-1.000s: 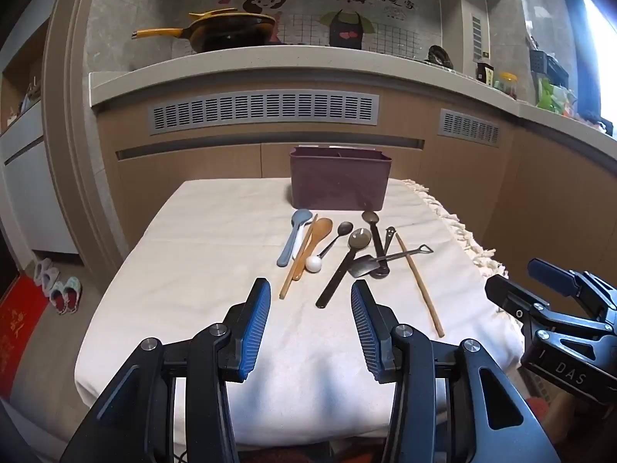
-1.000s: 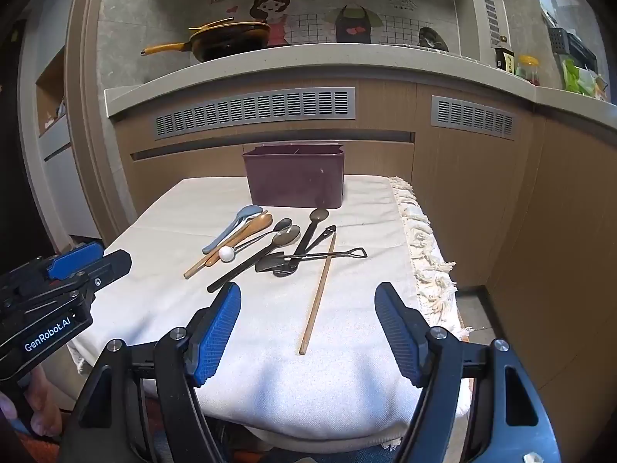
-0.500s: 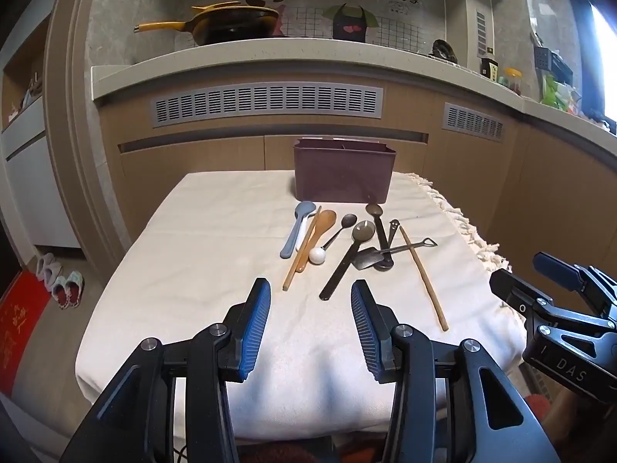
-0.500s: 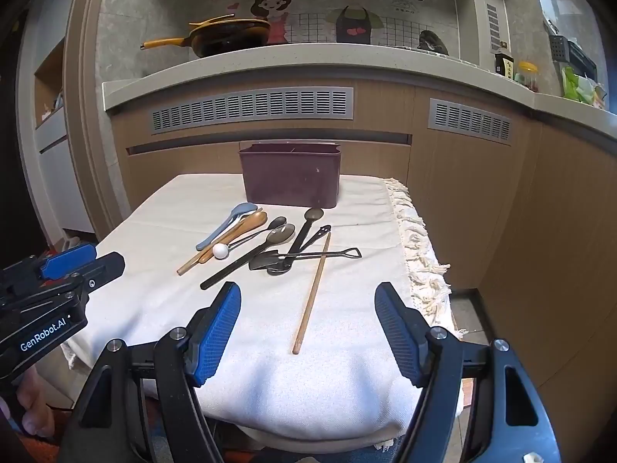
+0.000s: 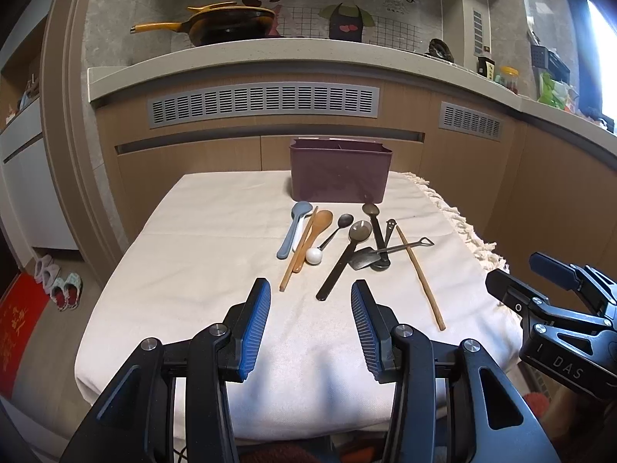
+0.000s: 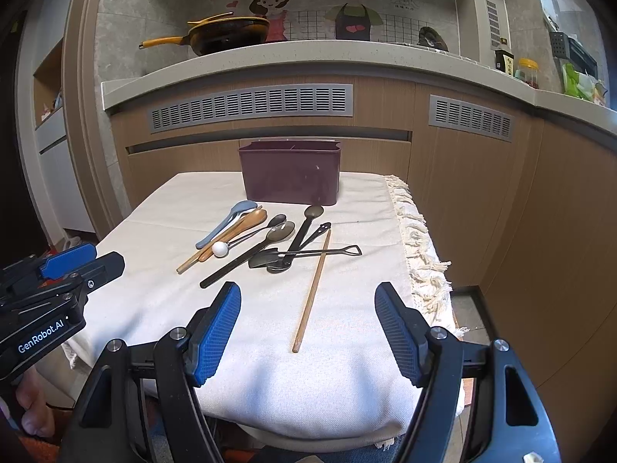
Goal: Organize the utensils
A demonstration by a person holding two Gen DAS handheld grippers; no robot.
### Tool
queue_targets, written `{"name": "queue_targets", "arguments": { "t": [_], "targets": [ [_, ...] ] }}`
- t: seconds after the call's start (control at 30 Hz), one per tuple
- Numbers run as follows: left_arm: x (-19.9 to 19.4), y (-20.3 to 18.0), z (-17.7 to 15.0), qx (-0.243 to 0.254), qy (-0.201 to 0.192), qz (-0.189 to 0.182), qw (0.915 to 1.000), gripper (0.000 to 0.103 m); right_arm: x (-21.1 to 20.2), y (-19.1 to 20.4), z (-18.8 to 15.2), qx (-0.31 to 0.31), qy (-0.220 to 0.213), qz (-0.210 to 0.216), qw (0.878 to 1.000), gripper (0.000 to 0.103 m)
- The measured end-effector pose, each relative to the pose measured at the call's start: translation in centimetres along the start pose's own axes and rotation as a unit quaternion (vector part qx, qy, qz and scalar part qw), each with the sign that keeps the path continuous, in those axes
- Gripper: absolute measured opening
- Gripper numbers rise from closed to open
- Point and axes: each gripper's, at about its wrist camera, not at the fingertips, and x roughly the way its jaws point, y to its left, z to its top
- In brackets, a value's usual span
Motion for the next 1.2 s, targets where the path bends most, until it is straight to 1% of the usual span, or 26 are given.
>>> {"name": "queue_targets", "arguments": {
  "t": [1.2],
  "targets": [
    [-0.03,-0.39,-0.16,0.001,0.003,-0.001,1.0000,0.045,0.25,0.01,-0.01,0.004,0.009,0.004,1.000,0.069]
  ]
}}
